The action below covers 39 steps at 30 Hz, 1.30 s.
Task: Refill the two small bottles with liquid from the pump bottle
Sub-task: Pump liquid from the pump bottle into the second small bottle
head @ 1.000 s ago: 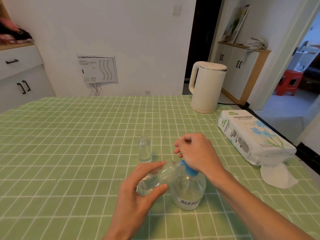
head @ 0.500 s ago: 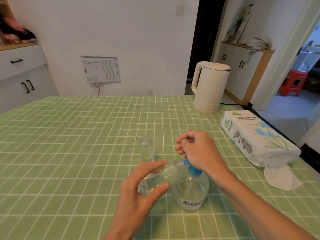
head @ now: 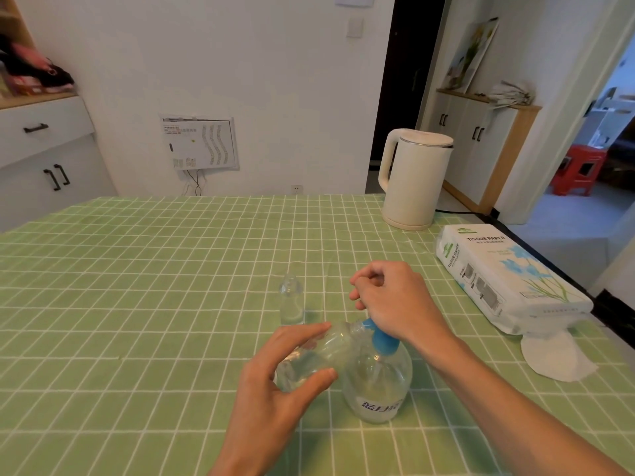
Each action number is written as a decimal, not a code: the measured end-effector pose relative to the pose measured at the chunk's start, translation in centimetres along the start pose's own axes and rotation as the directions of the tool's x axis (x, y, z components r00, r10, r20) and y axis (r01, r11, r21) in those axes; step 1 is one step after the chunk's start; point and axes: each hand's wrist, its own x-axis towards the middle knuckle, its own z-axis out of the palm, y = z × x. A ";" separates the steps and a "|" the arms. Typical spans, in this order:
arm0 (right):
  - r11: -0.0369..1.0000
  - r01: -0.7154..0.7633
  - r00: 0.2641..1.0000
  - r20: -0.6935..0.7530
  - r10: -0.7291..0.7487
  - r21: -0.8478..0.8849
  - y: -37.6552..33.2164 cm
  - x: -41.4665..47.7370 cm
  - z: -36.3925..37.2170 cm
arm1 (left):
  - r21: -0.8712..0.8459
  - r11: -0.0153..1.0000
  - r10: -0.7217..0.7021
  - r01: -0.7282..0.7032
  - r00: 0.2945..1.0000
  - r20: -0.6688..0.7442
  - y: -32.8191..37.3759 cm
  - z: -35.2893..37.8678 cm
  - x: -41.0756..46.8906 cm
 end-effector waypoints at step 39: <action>0.999 -0.044 0.999 -0.003 0.044 -0.025 0.6 -0.2 0.7 | -0.002 1.000 -0.010 0.010 1.000 0.001 -0.5 0.2 -0.3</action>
